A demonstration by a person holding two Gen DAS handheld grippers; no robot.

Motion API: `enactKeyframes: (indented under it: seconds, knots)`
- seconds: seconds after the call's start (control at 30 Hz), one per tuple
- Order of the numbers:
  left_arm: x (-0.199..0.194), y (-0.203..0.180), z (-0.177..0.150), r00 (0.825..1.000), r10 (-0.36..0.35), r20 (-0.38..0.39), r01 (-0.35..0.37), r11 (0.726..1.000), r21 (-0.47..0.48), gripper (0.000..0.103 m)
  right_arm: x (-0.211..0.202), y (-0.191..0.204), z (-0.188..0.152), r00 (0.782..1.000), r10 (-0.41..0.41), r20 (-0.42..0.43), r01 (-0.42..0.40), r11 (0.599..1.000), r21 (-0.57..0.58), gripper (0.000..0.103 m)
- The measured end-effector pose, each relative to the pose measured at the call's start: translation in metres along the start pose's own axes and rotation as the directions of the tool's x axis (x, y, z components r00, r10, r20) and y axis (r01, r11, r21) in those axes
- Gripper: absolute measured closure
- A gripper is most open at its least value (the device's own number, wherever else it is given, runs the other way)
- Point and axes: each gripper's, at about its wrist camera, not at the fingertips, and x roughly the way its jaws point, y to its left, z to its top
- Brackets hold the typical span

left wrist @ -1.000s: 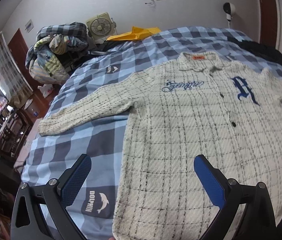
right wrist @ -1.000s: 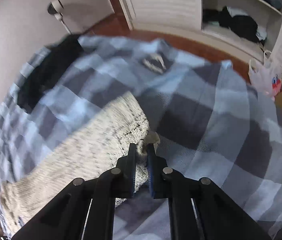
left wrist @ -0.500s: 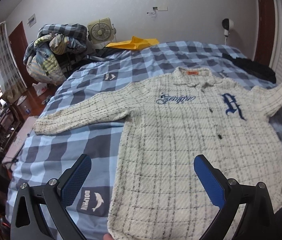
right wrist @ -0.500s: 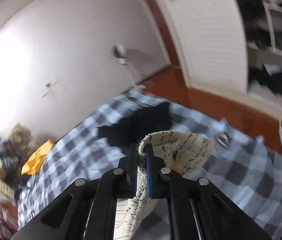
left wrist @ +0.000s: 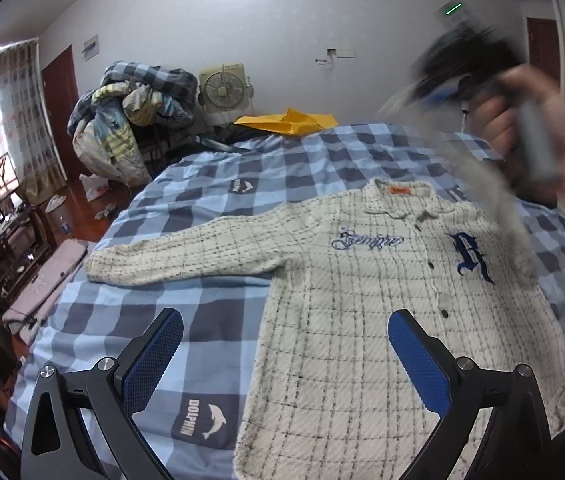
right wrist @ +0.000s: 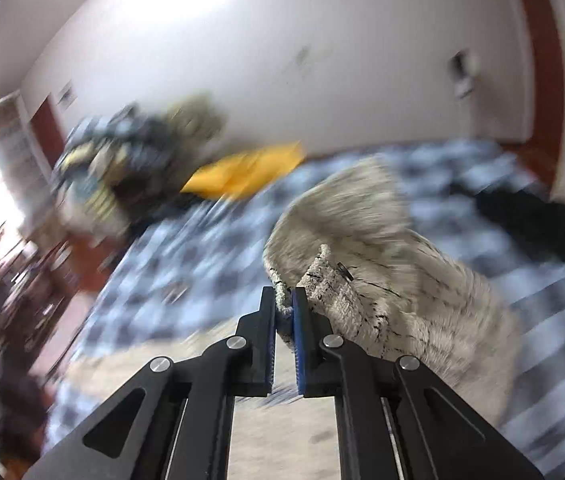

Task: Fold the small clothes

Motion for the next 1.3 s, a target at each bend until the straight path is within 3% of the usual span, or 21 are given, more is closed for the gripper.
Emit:
enactKeyframes:
  seconds: [0.03, 0.1, 0.17, 0.27, 0.33, 0.43, 0.5, 0.53, 0.57, 0.63, 0.67, 0.7, 0.77, 0.8, 0.87, 0.97, 1.07, 1.13, 1.2, 1.23, 1.3]
  knots:
    - [0.001, 0.001, -0.001, 1.0, -0.002, -0.006, 0.001, 1.0, -0.005, 0.0, 0.025, 0.015, -0.012, 0.997, 0.045, -0.057, -0.044, 0.999, 0.007, 0.087]
    - [0.002, 0.004, -0.003, 1.0, -0.009, -0.018, 0.009, 1.0, -0.015, 0.0, 0.085, 0.035, -0.048, 0.958, 0.178, -0.225, -0.167, 0.984, 0.069, 0.047]
    - [0.002, 0.005, -0.004, 1.0, -0.02, -0.023, 0.019, 1.0, -0.02, 0.0, 0.127, 0.041, -0.089, 0.885, 0.305, -0.351, -0.241, 0.947, 0.215, 0.043]
    - [-0.001, 0.003, -0.005, 1.0, -0.025, -0.016, 0.025, 1.0, -0.013, 0.0, 0.141, 0.039, -0.122, 0.816, 0.357, -0.455, -0.261, 0.929, 0.262, 0.043]
    - [-0.001, 0.001, -0.005, 0.999, -0.029, -0.017, 0.029, 1.0, -0.006, 0.0, 0.128, 0.031, -0.129, 0.821, 0.327, -0.468, -0.26, 0.944, 0.203, 0.043]
    - [-0.001, -0.003, -0.004, 0.999, -0.043, -0.022, 0.043, 0.999, -0.002, 0.0, 0.096, -0.008, -0.127, 0.876, 0.162, -0.453, -0.16, 0.986, 0.044, 0.043]
    - [-0.001, -0.005, -0.004, 0.999, -0.046, -0.021, 0.046, 0.999, 0.002, 0.0, 0.069, -0.055, -0.127, 0.922, -0.018, -0.387, -0.019, 0.996, -0.092, 0.042]
    - [-0.001, -0.006, -0.004, 0.999, -0.041, -0.02, 0.041, 0.999, 0.008, 0.0, 0.058, -0.072, -0.125, 0.93, -0.115, -0.35, 0.064, 0.986, -0.154, 0.039]
    - [0.0, -0.007, -0.004, 0.999, -0.032, -0.02, 0.032, 0.999, 0.016, 0.0, 0.044, -0.098, -0.125, 0.919, -0.268, -0.29, 0.201, 0.949, -0.241, 0.027]
    - [0.002, -0.009, -0.005, 1.0, -0.013, -0.025, 0.013, 0.999, 0.03, 0.0, 0.039, -0.129, -0.133, 0.85, -0.488, -0.198, 0.406, 0.846, -0.345, 0.018]
    - [0.004, -0.009, -0.005, 1.0, -0.005, -0.029, 0.006, 0.999, 0.033, 0.0, 0.042, -0.152, -0.141, 0.761, -0.634, -0.138, 0.537, 0.735, -0.413, 0.018]
    - [0.006, -0.01, -0.005, 0.999, 0.0, -0.034, 0.001, 0.999, 0.033, 0.0, 0.043, -0.172, -0.151, 0.692, -0.713, -0.117, 0.598, 0.656, -0.461, 0.018]
    - [0.009, -0.01, -0.005, 0.999, 0.011, -0.046, -0.009, 0.999, 0.036, 0.0, 0.06, -0.199, -0.17, 0.592, -0.794, -0.138, 0.612, 0.554, -0.563, 0.018]
    - [0.011, -0.01, -0.005, 0.999, 0.017, -0.049, -0.015, 0.999, 0.038, 0.0, 0.068, -0.208, -0.181, 0.573, -0.804, -0.158, 0.591, 0.539, -0.6, 0.018]
    - [0.013, -0.01, -0.006, 0.998, 0.029, -0.055, -0.026, 0.999, 0.045, 0.0, 0.078, -0.219, -0.197, 0.588, -0.779, -0.219, 0.53, 0.576, -0.622, 0.018]
    - [0.015, -0.01, -0.008, 0.997, 0.035, -0.063, -0.032, 0.998, 0.051, 0.0, 0.089, -0.221, -0.204, 0.662, -0.666, -0.344, 0.407, 0.705, -0.582, 0.018]
    - [0.017, -0.009, -0.01, 0.997, 0.035, -0.074, -0.031, 0.998, 0.051, 0.0, 0.1, -0.214, -0.201, 0.696, -0.599, -0.396, 0.358, 0.768, -0.532, 0.02]
    - [0.018, -0.009, -0.01, 0.996, 0.031, -0.08, -0.027, 0.998, 0.049, 0.0, 0.101, -0.217, -0.198, 0.707, -0.573, -0.414, 0.355, 0.794, -0.493, 0.041]
    - [0.019, -0.009, -0.011, 0.996, 0.029, -0.088, -0.025, 0.998, 0.05, 0.0, 0.103, -0.23, -0.192, 0.713, -0.537, -0.45, 0.367, 0.834, -0.413, 0.094]
    - [0.02, -0.009, -0.012, 0.996, 0.029, -0.089, -0.025, 0.998, 0.052, 0.0, 0.106, -0.241, -0.186, 0.708, -0.533, -0.464, 0.391, 0.842, -0.371, 0.094]
    - [0.02, -0.01, -0.012, 0.995, 0.029, -0.091, -0.024, 0.998, 0.054, 0.0, 0.104, -0.254, -0.179, 0.733, -0.492, -0.47, 0.409, 0.871, -0.273, 0.094]
